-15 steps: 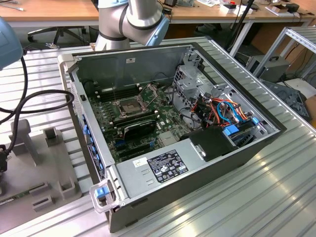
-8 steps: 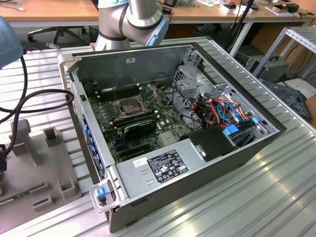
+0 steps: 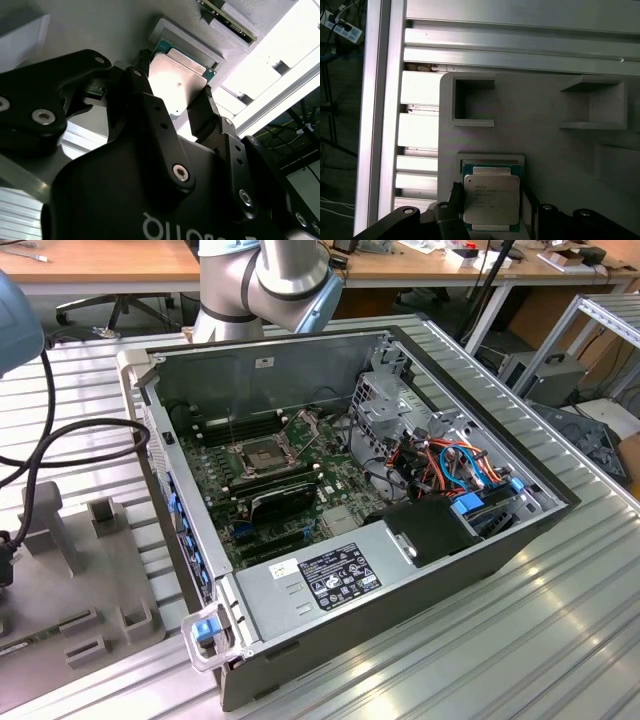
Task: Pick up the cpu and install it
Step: 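Pick up the cpu and move it towards the insertion slot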
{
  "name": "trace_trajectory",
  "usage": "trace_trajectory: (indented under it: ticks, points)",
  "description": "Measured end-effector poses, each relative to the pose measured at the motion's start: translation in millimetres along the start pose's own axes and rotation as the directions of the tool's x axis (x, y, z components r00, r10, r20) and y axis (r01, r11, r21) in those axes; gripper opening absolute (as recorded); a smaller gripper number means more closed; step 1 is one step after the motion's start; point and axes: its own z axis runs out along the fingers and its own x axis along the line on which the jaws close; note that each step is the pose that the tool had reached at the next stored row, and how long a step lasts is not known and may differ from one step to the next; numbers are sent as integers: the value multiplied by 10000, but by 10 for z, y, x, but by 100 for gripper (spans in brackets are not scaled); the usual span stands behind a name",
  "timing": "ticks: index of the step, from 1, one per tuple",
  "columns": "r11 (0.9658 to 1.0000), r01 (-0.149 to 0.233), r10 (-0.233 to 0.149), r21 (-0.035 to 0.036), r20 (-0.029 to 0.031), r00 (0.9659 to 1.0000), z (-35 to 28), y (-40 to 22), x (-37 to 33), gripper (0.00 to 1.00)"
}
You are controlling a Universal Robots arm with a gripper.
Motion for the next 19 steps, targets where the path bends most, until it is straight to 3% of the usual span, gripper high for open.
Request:
trace_trajectory:
  ticks: [10, 19]
  points:
    - [10000, 0, 0, -1, 0, 10000, -44, 1, 1, 55]
    - [10000, 0, 0, -6, -1, 10000, -130, 3, 2, 55]
